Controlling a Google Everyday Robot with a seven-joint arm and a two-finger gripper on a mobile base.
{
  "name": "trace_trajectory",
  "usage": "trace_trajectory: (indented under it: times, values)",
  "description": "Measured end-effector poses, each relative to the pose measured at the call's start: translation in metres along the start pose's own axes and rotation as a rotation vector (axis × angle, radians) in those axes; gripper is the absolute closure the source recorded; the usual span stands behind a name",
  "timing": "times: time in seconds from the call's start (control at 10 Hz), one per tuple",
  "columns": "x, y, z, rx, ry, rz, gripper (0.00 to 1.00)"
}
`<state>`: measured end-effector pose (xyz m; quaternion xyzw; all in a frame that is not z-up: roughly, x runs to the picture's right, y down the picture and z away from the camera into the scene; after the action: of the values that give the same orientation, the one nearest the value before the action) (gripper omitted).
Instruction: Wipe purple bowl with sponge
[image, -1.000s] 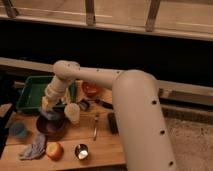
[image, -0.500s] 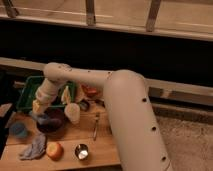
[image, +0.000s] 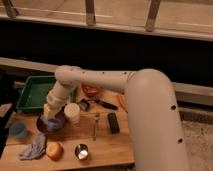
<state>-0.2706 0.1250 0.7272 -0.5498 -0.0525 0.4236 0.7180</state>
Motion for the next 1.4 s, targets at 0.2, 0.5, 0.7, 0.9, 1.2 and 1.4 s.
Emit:
trace_trajectory:
  times: [0.2, 0.5, 0.7, 0.9, 1.2, 1.4]
  values:
    - [-0.007, -0.007, -0.006, 0.016, 0.000, -0.015, 1.00]
    - [-0.050, -0.008, 0.001, 0.025, 0.000, -0.056, 1.00]
    - [-0.070, 0.000, 0.010, 0.019, 0.001, -0.078, 1.00]
    - [-0.072, 0.006, 0.016, 0.014, 0.008, -0.079, 1.00]
    - [-0.039, 0.009, 0.010, 0.016, 0.025, -0.046, 1.00]
    - [-0.010, 0.003, -0.002, 0.034, 0.039, -0.012, 1.00]
